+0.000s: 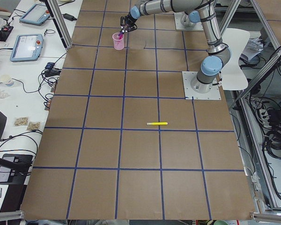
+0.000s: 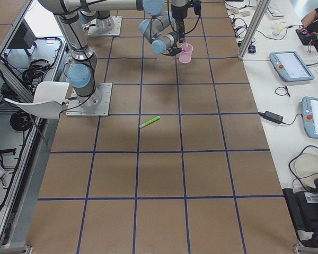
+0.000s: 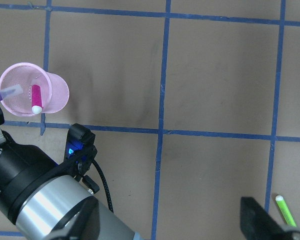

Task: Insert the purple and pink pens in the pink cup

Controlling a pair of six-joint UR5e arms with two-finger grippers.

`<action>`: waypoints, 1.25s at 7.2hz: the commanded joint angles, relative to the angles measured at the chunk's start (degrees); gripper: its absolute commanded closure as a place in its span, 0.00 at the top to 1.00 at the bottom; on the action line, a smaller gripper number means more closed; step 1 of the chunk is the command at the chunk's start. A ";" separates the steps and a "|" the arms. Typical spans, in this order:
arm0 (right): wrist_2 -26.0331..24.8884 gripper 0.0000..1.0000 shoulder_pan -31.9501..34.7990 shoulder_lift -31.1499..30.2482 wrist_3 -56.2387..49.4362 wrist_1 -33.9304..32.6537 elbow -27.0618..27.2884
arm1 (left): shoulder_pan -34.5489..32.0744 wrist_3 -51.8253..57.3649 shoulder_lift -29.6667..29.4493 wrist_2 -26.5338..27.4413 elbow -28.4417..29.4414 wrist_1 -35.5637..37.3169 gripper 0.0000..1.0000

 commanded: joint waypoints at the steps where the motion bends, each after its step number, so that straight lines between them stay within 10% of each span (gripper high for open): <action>1: 0.07 1.00 0.01 0.01 -0.10 -0.20 -0.04 | -0.22 0.19 -0.39 -0.70 0.07 0.31 0.00; 9: 0.07 1.00 0.01 0.01 -0.45 -0.11 -0.13 | -0.39 0.28 -0.39 -1.58 -0.90 0.13 0.00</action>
